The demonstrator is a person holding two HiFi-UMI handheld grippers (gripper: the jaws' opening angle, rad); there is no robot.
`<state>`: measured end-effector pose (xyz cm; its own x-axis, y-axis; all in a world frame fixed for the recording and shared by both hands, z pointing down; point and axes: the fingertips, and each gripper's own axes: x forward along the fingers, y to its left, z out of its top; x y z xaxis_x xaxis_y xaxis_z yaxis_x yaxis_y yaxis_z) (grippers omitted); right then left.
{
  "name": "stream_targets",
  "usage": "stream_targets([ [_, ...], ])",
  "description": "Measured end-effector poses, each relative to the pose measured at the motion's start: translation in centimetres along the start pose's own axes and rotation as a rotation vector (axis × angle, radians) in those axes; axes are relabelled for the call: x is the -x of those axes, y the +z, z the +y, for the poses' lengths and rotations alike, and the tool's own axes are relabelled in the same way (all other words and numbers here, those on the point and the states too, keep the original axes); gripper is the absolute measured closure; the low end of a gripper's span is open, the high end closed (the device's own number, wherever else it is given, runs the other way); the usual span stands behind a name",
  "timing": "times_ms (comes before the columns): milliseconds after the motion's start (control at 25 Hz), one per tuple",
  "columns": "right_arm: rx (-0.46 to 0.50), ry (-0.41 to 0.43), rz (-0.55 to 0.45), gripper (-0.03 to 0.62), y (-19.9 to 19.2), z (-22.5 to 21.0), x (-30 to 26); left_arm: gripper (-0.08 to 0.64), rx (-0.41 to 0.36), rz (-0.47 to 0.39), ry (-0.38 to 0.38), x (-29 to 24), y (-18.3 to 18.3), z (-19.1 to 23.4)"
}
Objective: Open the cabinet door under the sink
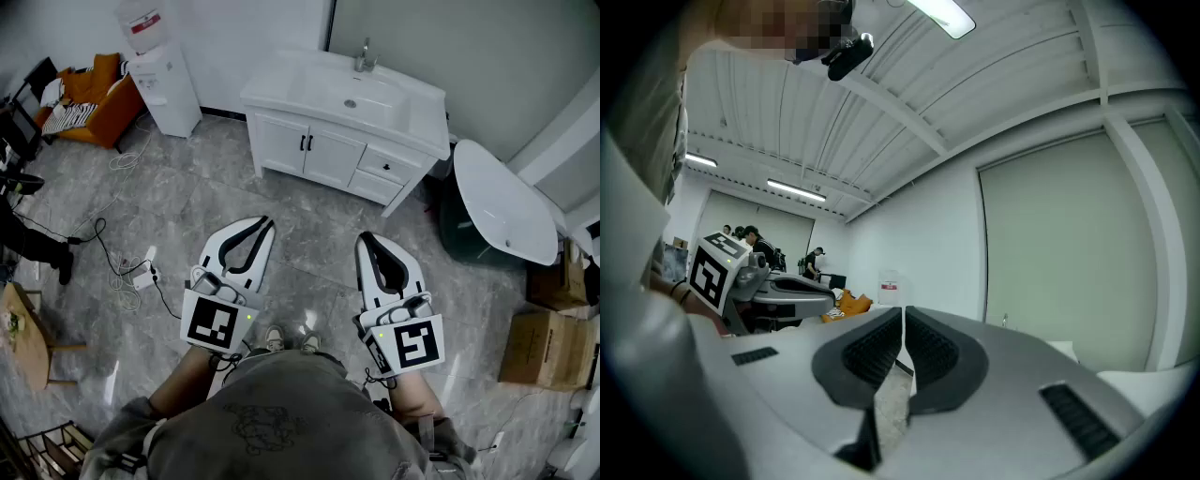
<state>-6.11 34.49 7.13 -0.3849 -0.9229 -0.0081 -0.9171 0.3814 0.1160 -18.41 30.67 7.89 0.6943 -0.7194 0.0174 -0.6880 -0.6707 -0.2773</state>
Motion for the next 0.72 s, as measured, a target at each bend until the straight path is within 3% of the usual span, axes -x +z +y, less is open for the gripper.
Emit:
stream_targets([
  [720, -0.065, -0.001, -0.01, 0.558, -0.8, -1.7, -0.9, 0.526, -0.008, 0.027, -0.006, -1.8, -0.9, 0.2],
])
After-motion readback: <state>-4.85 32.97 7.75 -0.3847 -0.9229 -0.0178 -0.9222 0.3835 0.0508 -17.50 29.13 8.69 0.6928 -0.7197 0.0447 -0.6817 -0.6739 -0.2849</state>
